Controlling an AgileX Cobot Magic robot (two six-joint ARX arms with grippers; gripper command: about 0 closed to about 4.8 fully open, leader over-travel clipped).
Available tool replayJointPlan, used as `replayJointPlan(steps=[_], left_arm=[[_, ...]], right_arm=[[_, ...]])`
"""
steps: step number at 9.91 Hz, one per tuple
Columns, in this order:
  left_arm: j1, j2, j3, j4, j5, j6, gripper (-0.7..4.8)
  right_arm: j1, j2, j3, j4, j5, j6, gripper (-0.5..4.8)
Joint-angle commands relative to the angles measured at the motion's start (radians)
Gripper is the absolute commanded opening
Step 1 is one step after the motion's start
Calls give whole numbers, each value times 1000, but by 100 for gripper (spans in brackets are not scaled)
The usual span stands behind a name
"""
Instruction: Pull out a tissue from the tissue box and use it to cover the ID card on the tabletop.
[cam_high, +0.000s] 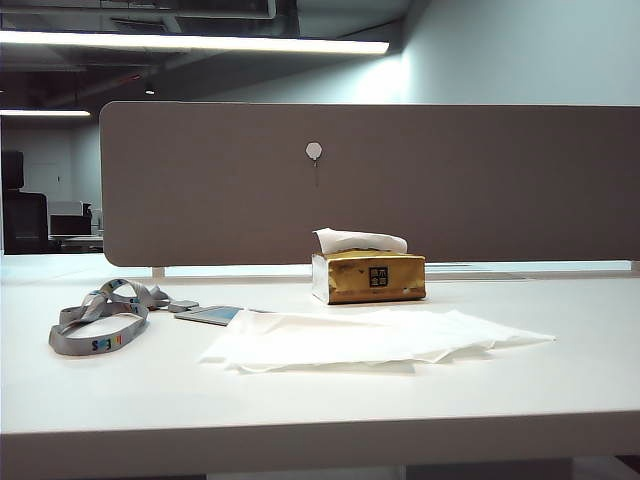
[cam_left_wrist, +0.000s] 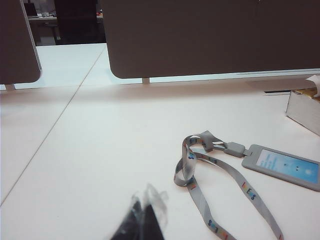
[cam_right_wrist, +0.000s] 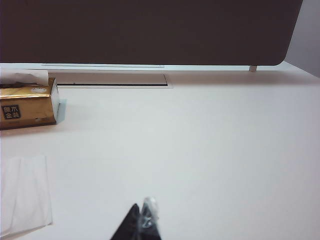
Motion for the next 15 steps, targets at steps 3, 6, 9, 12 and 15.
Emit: replayJointPlan(steps=[3, 6, 9, 12, 15], left_arm=[[0, 1, 4, 13, 0, -4, -5], [0, 1, 4, 13, 2, -7, -5], [0, 1, 4, 13, 79, -8, -5], [-1, 1, 4, 57, 303, -8, -6], [-1, 1, 4, 129, 414, -8, -6]], right_arm=[[2, -1, -4, 81, 4, 3, -6], [2, -1, -3, 174, -8, 3, -6], [2, -1, 40, 261, -34, 3, -6], [2, 25, 268, 82, -108, -79, -6], [3, 143, 431, -9, -204, -135, -6]])
